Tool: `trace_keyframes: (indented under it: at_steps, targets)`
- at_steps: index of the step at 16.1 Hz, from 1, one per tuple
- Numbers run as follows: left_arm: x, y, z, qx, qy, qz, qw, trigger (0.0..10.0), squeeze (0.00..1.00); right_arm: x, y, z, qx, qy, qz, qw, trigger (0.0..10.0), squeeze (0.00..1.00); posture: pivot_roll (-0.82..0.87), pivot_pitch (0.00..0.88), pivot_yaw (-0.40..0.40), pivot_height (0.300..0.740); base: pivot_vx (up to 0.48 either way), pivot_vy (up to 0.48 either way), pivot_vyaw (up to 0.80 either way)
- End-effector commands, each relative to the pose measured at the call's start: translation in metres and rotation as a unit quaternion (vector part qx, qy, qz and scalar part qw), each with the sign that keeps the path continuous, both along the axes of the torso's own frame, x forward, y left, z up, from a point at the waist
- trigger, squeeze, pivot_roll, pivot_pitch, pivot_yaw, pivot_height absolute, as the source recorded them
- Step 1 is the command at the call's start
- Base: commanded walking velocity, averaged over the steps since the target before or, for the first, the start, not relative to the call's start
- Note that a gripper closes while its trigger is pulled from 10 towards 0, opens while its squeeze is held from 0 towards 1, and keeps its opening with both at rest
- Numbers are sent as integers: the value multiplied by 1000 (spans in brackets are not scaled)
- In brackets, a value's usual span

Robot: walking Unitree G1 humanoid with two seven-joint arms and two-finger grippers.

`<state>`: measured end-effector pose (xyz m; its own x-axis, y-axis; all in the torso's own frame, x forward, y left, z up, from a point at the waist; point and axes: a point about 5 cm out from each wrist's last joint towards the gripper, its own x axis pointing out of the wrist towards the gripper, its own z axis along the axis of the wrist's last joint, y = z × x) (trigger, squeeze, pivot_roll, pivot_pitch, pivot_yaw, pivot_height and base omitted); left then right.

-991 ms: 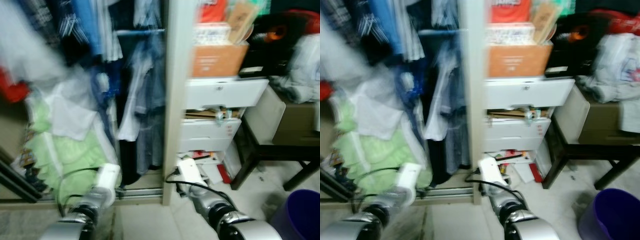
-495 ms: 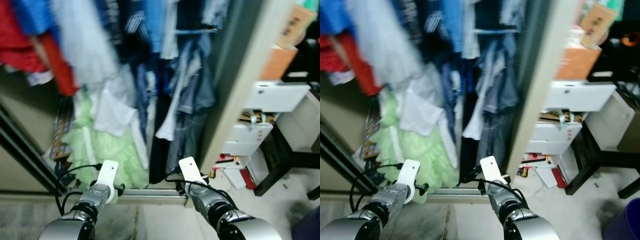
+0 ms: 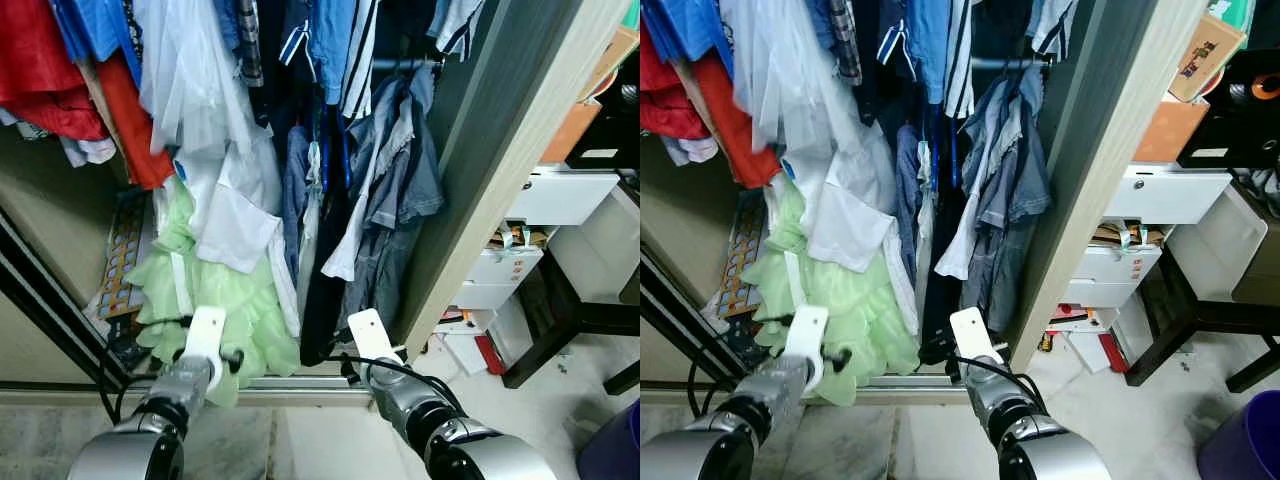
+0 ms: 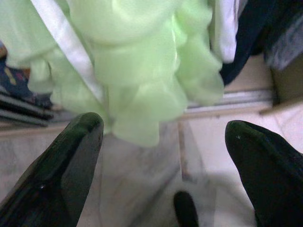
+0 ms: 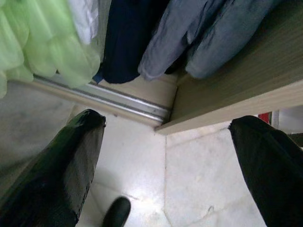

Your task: Clean up the room

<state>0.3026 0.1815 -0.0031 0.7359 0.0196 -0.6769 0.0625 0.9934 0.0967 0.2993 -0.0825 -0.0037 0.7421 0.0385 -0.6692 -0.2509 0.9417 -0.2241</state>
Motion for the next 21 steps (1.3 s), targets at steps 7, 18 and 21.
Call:
trace_keyframes:
  at_steps: [7, 18, 21]
  targets:
    - [49, -6, 60, -68, -155, 48, 984, 10000, 0, 66, 10, 91, 66, -203, -17, 977, 10000, 0, -37, 0, -3, 740, 0, 0, 0]
    - [5, 7, 107, -108, -412, 56, 903, 10000, 0, 48, -34, 110, 83, -355, 7, 931, 10000, 0, -12, 0, -17, 740, 0, 0, 555]
    - [-2, -5, 115, -107, -417, 46, 901, 10000, 0, 43, -44, 114, 74, -360, -3, 930, 10000, 0, -33, 0, -8, 740, 0, 0, 800]
